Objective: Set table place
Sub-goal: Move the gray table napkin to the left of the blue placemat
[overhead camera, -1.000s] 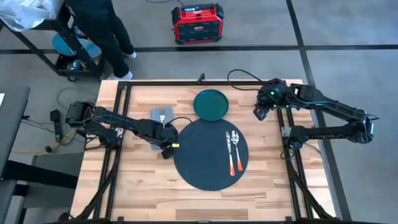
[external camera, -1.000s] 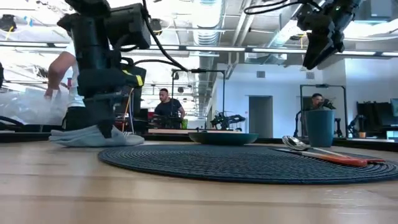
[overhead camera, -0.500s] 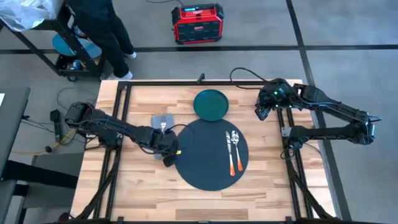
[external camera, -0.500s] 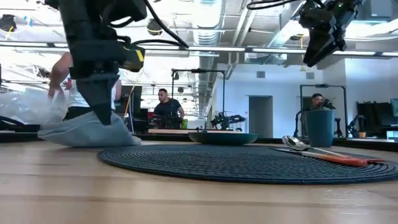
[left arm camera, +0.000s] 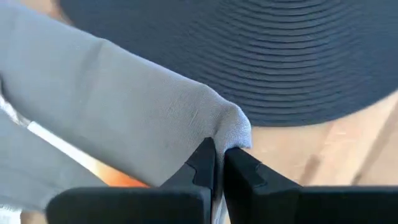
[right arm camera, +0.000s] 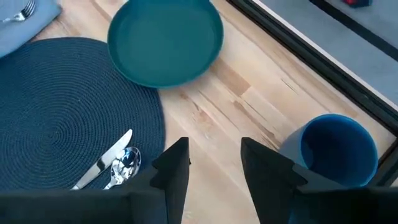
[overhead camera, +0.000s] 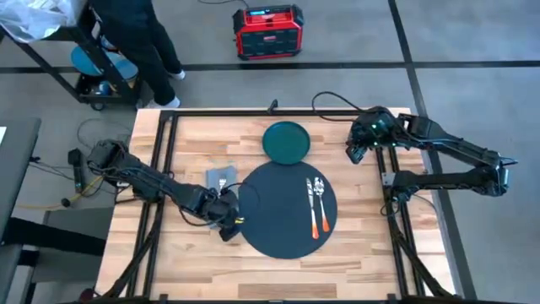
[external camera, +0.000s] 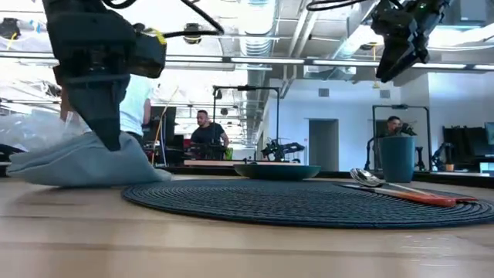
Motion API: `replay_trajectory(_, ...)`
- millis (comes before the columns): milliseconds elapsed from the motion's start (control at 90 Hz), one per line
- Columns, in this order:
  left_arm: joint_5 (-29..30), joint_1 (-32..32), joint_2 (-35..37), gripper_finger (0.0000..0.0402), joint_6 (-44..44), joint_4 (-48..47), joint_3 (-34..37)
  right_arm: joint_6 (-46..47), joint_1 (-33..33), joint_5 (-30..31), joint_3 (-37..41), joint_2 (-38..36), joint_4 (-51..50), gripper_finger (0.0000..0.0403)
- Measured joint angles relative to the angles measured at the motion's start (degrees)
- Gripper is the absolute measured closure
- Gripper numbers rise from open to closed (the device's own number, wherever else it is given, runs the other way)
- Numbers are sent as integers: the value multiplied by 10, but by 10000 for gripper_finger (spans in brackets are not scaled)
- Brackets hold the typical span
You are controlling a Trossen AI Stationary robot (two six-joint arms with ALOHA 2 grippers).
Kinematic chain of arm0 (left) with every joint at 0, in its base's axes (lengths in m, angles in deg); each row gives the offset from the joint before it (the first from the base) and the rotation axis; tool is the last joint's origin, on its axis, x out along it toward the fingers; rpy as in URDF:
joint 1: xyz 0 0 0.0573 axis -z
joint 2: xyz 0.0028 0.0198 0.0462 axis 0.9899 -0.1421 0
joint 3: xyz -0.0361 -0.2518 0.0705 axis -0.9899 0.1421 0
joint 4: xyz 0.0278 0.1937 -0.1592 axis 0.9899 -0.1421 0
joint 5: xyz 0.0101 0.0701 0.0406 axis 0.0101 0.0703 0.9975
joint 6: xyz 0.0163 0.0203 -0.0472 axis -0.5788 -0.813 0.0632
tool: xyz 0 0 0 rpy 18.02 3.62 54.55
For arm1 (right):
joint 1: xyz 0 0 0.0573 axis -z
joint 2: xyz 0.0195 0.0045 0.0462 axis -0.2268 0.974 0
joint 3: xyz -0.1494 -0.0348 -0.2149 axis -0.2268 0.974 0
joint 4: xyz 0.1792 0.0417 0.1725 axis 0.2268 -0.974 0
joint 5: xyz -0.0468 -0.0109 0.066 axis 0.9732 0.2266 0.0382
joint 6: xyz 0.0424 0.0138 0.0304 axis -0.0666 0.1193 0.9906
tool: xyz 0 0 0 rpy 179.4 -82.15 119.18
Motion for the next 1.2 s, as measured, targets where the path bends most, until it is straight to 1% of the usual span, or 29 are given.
replay_trajectory(156, -23, 20, -36, 402, 12, 58, -1, 0, 0, -7, 0, 0, -1, 271)
replay_trajectory(300, -33, 36, -65, 401, 10, 39, -23, 0, 0, -14, 0, 0, -1, 271)
replay_trajectory(667, -33, 62, -65, 400, 39, 32, -25, -4, 0, -14, 0, 0, -1, 271)
replay_trajectory(733, -35, 63, -65, 390, 41, 31, -25, -5, 0, -14, 0, 0, -1, 270)
replay_trajectory(878, -37, 62, -65, 356, 53, 37, -25, -7, 0, -14, 0, 0, -1, 263)
replay_trajectory(1067, -37, 61, -65, 313, 59, 58, -25, -19, 0, -27, 0, 0, -1, 246)
replay_trajectory(1200, -40, 60, -63, 290, 75, 59, -25, -28, 0, -35, 0, 0, -1, 233)
